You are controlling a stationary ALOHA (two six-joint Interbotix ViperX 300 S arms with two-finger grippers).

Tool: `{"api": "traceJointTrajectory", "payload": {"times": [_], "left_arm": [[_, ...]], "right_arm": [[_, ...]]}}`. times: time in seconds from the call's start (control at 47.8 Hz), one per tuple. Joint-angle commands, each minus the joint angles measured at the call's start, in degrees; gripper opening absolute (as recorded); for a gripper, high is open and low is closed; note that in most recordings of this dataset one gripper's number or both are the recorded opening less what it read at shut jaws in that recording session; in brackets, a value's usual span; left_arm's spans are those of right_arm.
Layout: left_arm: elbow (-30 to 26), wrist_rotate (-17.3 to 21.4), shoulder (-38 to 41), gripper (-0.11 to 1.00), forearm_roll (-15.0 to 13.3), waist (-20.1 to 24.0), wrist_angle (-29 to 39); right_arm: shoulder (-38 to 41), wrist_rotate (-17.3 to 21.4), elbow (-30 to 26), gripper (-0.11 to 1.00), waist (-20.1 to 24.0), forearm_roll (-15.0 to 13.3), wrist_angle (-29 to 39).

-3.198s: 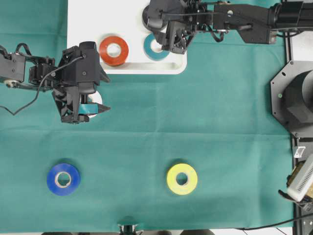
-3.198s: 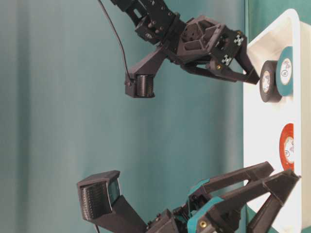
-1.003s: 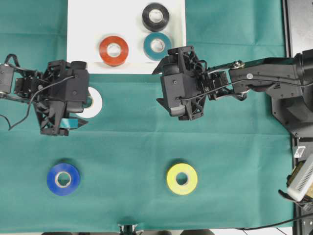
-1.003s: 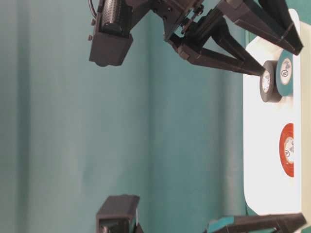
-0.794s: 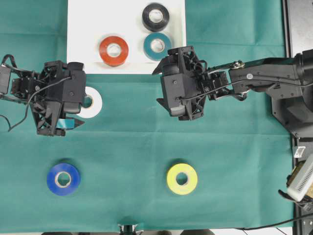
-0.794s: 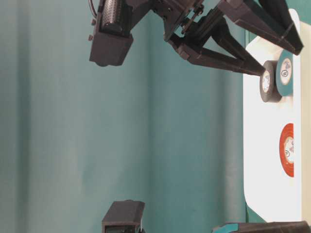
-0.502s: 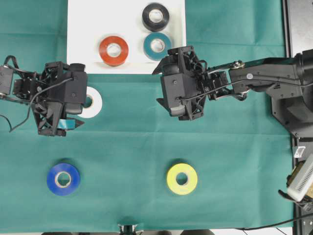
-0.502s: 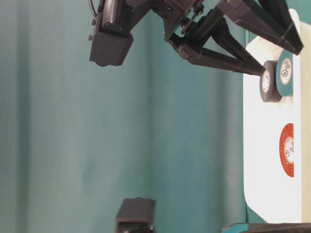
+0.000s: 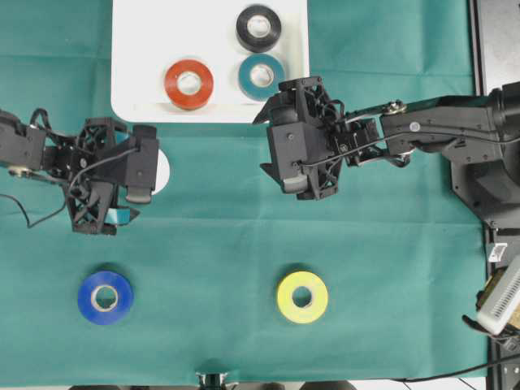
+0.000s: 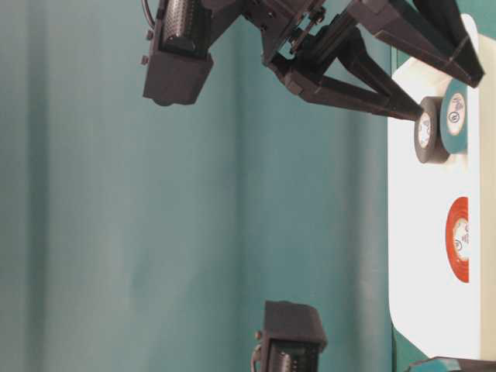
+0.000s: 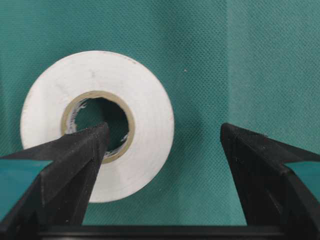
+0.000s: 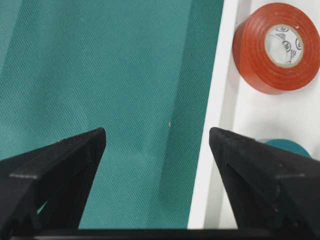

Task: Put the tape alternately from left to right into the white case.
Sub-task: 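Lower the left gripper onto the white tape roll and grasp it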

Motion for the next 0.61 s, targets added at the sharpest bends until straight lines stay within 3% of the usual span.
{"api": "traceJointTrajectory", "payload": {"times": [0.0, 0.585], "left_arm": [[-1.0, 0.0, -0.2, 0.94, -0.2, -0.3, -1.3], [-0.9, 0.0, 1.1, 0.93, -0.2, -0.3, -2.5]], "right_arm": [[-1.3, 0.1, -0.7, 0.81, 0.1, 0.1, -0.4], [-1.3, 0.1, -0.7, 0.81, 0.1, 0.1, -0.4]]}}
